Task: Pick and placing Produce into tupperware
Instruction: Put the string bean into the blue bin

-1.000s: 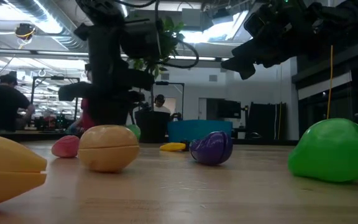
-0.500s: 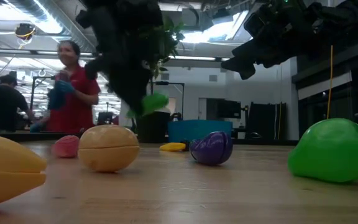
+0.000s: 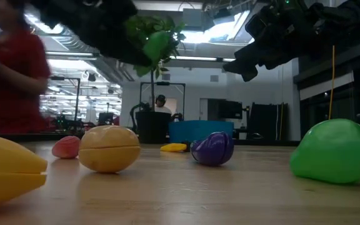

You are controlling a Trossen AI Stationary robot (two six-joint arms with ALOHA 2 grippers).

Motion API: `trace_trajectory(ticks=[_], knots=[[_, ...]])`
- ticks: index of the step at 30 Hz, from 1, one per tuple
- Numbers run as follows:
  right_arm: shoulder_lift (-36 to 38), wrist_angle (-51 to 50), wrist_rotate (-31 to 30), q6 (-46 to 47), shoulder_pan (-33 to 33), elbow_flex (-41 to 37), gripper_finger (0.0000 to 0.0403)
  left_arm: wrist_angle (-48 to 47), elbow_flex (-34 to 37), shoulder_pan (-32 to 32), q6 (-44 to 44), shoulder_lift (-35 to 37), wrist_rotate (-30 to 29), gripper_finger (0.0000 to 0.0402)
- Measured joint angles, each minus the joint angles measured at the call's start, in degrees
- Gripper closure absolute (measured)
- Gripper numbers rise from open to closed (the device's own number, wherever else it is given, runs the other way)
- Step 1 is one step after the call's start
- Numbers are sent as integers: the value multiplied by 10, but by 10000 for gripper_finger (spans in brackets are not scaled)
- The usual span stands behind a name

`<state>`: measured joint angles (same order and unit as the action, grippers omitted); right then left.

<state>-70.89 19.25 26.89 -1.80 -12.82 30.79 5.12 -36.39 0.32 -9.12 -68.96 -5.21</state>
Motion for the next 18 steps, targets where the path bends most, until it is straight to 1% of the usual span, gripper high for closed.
trace_trajectory(ticks=[4,8,12,18], knots=[[0,1,0,-1,0,0,165,103,76,1,15,48,0,292],[0,2,0,-2,0,0,165,184,136,7,30,78,-1,292],[0,2,0,-2,0,0,165,272,188,19,52,87,-2,292],[0,2,0,-2,0,0,165,344,227,34,75,86,-1,292]])
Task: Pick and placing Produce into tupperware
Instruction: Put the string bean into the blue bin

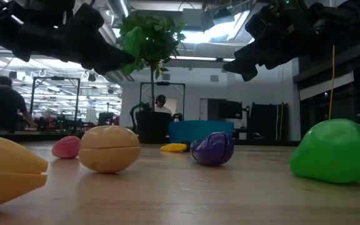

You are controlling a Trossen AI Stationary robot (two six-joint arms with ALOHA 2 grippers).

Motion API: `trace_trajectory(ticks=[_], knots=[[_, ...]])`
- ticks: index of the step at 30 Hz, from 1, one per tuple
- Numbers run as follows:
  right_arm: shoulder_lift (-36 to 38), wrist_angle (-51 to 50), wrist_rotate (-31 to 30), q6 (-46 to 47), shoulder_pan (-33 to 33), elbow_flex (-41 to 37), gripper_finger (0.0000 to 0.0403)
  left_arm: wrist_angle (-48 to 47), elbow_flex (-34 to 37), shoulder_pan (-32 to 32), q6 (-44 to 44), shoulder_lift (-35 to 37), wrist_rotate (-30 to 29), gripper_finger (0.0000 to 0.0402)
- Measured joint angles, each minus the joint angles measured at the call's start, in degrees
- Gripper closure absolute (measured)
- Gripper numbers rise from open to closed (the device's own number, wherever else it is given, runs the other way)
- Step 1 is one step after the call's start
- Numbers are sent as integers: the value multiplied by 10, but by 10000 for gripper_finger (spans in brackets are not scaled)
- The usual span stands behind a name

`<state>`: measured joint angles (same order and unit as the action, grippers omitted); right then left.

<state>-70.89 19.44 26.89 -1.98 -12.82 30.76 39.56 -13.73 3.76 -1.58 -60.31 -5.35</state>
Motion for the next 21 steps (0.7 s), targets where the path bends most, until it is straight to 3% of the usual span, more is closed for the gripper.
trace_trajectory(ticks=[9,21], knots=[[0,0,0,0,0,0,165,31,10,0,14,0,9,292],[0,0,-26,0,0,0,165,35,10,0,15,0,-93,290]])
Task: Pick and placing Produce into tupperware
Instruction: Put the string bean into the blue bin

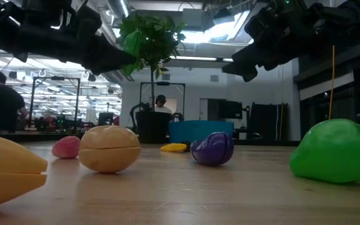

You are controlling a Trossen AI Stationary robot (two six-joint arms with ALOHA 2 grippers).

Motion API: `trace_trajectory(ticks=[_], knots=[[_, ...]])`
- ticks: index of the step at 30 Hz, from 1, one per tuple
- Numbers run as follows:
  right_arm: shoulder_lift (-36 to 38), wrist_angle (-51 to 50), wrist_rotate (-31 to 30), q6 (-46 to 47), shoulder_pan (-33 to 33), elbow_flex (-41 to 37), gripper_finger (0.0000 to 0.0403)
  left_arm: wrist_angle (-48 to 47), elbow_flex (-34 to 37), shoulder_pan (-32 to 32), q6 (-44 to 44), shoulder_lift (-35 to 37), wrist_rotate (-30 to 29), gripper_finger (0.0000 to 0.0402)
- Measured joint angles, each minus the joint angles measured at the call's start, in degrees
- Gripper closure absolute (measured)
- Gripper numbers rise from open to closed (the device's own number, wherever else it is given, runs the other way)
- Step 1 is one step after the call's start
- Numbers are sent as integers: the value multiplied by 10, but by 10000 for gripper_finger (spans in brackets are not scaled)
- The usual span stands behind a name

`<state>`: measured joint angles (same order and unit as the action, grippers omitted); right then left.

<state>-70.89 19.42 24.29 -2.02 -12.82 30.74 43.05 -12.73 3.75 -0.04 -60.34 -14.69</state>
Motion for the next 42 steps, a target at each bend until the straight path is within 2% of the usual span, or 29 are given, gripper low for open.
trace_trajectory(ticks=[4,9,14,18,22,27,32,38,42], knots=[[0,0,0,0,0,0,165,0,0,0,-2,0,3,292],[0,0,0,0,0,0,165,-2,0,0,0,0,80,292],[0,3,0,0,0,0,165,-23,0,0,28,0,106,292],[0,8,0,-7,0,0,165,-21,-5,0,41,-17,152,292],[0,50,2,-45,0,0,173,-17,-32,0,42,-56,163,292],[0,76,11,-72,0,0,198,-12,-81,0,39,-129,215,292],[0,74,12,-51,0,0,211,-8,-136,1,12,-201,256,290],[0,77,10,-40,0,0,210,-7,-192,17,10,-262,311,292],[0,77,8,-25,0,0,185,-1,-208,26,10,-283,321,289]])
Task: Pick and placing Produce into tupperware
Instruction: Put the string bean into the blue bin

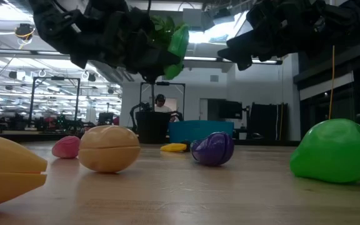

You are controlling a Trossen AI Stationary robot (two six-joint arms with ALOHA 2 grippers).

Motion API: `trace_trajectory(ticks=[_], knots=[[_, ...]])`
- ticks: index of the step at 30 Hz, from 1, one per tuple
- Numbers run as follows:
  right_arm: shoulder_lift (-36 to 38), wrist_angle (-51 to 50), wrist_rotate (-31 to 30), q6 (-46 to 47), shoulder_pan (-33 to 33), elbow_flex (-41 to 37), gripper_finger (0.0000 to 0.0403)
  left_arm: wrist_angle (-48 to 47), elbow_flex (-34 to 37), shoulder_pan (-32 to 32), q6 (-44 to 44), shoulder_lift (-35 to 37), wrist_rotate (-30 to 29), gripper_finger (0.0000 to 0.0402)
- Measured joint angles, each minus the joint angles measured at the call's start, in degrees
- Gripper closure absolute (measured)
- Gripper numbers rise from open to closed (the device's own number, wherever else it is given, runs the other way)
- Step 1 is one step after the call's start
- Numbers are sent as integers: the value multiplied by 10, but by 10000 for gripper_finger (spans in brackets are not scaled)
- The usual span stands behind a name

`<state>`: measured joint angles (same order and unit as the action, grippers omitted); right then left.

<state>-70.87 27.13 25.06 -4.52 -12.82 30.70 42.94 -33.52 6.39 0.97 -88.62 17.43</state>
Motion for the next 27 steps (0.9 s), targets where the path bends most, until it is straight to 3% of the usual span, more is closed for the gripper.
trace_trajectory(ticks=[8,16,27], knots=[[0,6,-7,-26,3,10,113,6,-55,6,-1,-44,81,292],[0,1,32,-78,41,21,118,2,-119,23,-5,-107,201,290],[-36,41,35,-91,79,22,120,4,-175,28,-13,-143,252,290]])
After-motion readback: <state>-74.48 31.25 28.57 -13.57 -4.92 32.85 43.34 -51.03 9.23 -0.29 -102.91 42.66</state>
